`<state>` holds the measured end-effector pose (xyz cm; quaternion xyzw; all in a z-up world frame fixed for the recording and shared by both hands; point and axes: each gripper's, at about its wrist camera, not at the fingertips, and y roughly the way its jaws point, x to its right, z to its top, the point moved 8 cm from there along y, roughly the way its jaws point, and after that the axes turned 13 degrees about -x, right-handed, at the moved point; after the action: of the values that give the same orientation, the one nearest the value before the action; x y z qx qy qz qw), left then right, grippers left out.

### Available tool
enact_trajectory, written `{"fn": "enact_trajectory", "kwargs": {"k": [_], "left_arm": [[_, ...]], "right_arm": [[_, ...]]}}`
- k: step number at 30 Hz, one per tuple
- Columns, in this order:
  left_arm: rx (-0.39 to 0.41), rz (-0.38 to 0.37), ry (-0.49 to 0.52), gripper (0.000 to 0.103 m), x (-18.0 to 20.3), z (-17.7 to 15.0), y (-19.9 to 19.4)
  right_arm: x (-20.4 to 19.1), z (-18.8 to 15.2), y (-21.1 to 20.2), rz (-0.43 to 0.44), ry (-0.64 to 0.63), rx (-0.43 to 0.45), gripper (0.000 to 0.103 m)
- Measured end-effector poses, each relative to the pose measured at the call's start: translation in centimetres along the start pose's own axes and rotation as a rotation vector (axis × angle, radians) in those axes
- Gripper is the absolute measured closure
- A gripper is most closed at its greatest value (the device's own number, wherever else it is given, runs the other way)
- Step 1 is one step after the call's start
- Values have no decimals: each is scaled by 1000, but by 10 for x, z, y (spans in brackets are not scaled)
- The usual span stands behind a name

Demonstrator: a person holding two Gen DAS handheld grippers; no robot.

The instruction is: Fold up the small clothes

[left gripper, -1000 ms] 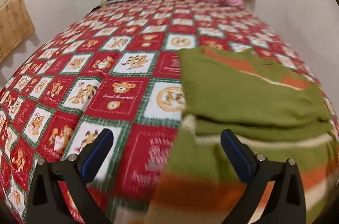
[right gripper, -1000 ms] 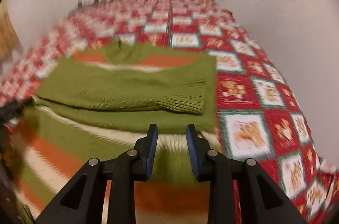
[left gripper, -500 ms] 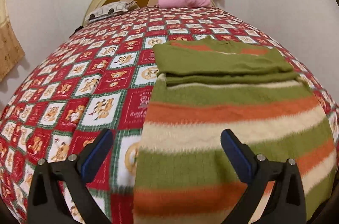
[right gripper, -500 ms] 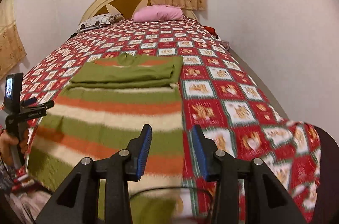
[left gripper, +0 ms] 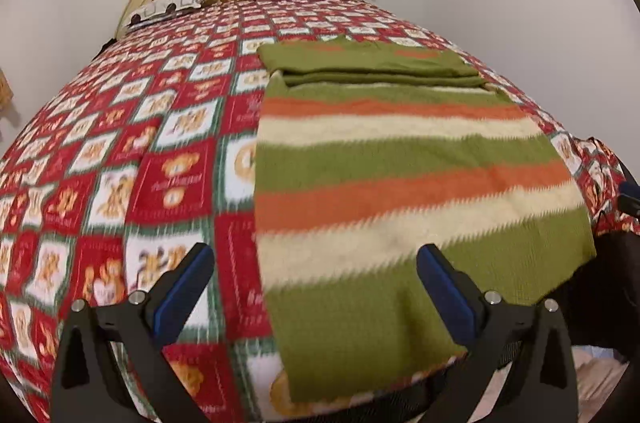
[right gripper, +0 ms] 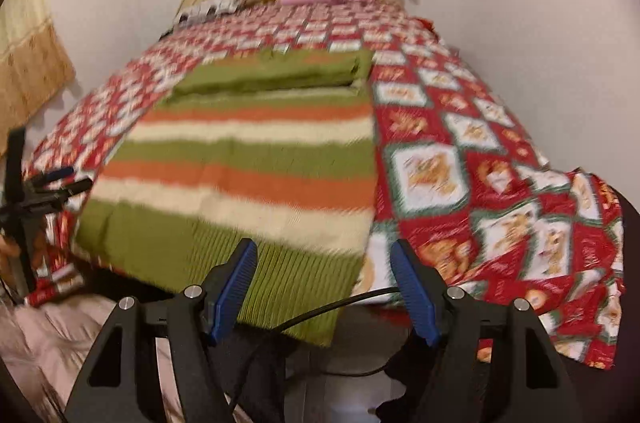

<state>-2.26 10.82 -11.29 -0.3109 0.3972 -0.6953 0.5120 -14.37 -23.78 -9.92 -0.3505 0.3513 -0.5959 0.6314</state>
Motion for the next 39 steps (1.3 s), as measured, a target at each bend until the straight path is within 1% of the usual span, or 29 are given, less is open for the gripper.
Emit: {"fn": "enact_trajectory", "kwargs": {"k": [3, 6, 9, 11, 13, 15, 16, 18, 19, 20, 21, 23, 24, 26, 29, 31, 32, 33, 34, 35, 36, 38, 39], "left_arm": [[-27, -26, -34, 0, -6, -13, 4], [-61, -94, -83, 4, -13, -25, 9], [-85, -147, -119, 13, -15, -30, 16], [-101, -169, -131, 21, -15, -34, 19], [-89, -168, -129, 22, -13, -33, 20], [-89, -160, -114, 22, -10, -34, 19], [-90, -159, -110, 22, -12, -34, 19], [-91, -164, -102, 22, -10, -36, 18], [-93, -172, -99, 22, -10, -37, 18], [-93, -178, -94, 25, -9, -37, 17], [-97, -189, -82, 28, -5, -38, 17], [-102, -193, -61, 40, -1, -39, 16], [-105, -188, -51, 42, 0, -40, 16], [-111, -183, -42, 46, 1, -41, 15], [-121, -232, -62, 46, 0, -44, 14], [-116, -248, -74, 46, -1, -43, 13], [-114, -248, -76, 48, -1, -43, 13], [-112, -239, -76, 52, -1, -43, 13], [-111, -218, -71, 67, -1, -43, 13], [-117, -212, -66, 91, -2, -43, 14], [-132, -220, -68, 94, -2, -44, 15], [-133, -226, -64, 93, -2, -43, 15], [-134, -228, -59, 94, -1, -41, 15]], "right_arm": [[-8, -7, 17, 17, -9, -36, 34], [-12, -11, 27, 3, -16, -56, 34], [-6, -7, 33, 3, 7, -50, 34], [-2, -1, 36, 14, 34, -41, 34], [2, 5, 46, 17, 52, -53, 34], [6, 6, 58, -13, 64, -78, 34], [7, 4, 63, -13, 69, -89, 34], [8, -2, 73, 11, 79, -127, 41], [6, -5, 72, -9, 60, -121, 42], [2, -9, 72, -21, 28, -134, 46], [-1, -11, 71, -22, 13, -143, 53], [-6, -18, 68, -5, -10, -172, 62], [-6, -21, 67, -2, -10, -185, 64], [-3, -30, 66, 31, 8, -215, 65], [-4, -38, 68, 100, 46, -245, 65], [-4, -39, 72, 110, 65, -248, 65], [-5, -39, 74, 110, 67, -250, 65], [-5, -40, 73, 104, 62, -249, 68], [-8, -40, 71, 110, 46, -251, 76], [-10, -40, 69, 132, 37, -259, 93], [-11, -40, 64, 136, 34, -260, 93], [-13, -36, 56, 146, 20, -248, 93], [-14, -33, 51, 169, 19, -239, 93]]}}
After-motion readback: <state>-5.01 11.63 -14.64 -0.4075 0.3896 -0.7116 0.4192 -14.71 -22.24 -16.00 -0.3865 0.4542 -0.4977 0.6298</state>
